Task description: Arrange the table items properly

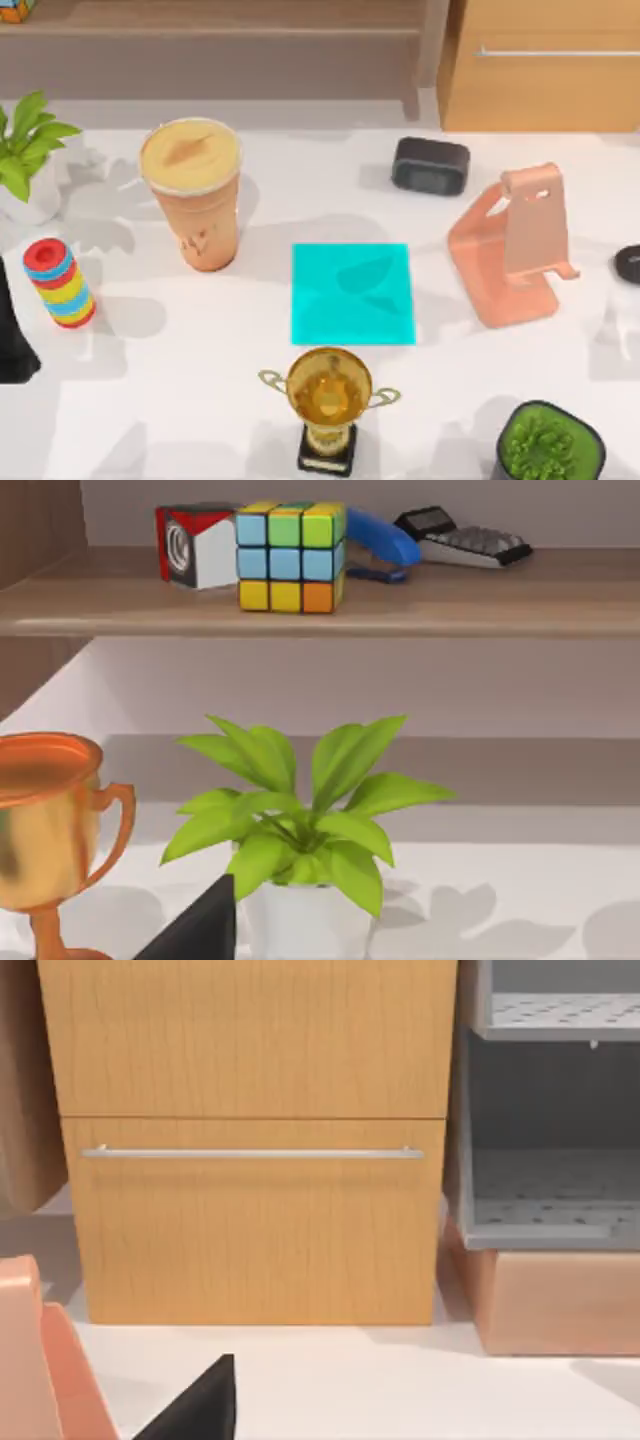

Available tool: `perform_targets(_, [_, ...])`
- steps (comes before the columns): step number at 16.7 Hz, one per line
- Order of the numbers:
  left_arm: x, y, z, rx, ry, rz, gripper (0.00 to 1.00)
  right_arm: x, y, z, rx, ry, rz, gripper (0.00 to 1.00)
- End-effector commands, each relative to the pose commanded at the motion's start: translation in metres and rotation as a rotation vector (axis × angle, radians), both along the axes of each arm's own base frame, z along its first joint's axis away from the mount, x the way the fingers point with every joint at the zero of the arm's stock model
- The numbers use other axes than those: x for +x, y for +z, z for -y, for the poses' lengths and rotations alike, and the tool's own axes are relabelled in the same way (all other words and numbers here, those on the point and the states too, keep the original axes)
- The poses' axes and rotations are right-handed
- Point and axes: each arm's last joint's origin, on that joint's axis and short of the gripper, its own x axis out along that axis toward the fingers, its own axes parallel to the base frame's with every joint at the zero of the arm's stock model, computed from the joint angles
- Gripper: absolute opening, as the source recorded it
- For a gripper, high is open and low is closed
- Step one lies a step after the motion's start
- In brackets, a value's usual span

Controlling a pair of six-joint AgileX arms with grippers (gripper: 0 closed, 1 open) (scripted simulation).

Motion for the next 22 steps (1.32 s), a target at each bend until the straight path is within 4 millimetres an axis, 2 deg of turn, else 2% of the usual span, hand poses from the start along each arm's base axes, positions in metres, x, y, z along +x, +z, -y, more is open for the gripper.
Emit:
perform_targets(3, [0.000, 0.000, 0.000, 0.000, 0.000, 0.000, 1.00, 0.000, 0.002, 0.000, -0.008, 0.003, -0.007, 1.00])
perform_targets(5, [0.000, 0.000, 0.000, 0.000, 0.000, 0.000, 1.00, 0.001, 0.009, -0.001, -0.051, 0.011, -0.046, 1.00])
perform_targets(8, [0.000, 0.000, 0.000, 0.000, 0.000, 0.000, 1.00, 0.006, 0.033, -0.001, -0.178, 0.023, -0.161, 1.00])
perform_targets(11, [0.000, 0.000, 0.000, 0.000, 0.000, 0.000, 1.00, 0.025, 0.062, 0.000, -0.355, 0.065, -0.346, 1.00])
perform_targets(14, [0.000, 0.000, 0.000, 0.000, 0.000, 0.000, 1.00, 0.058, 0.089, 0.000, -0.555, 0.157, -0.551, 1.00])
perform_targets(17, [0.000, 0.000, 0.000, 0.000, 0.000, 0.000, 1.00, 0.103, 0.106, 0.001, -0.747, 0.297, -0.751, 1.00])
perform_targets(19, [0.000, 0.000, 0.000, 0.000, 0.000, 0.000, 1.00, 0.136, 0.109, 0.002, -0.860, 0.416, -0.872, 1.00])
perform_targets(22, [0.000, 0.000, 0.000, 0.000, 0.000, 0.000, 1.00, 0.185, 0.101, 0.004, -0.997, 0.623, -1.023, 1.00])
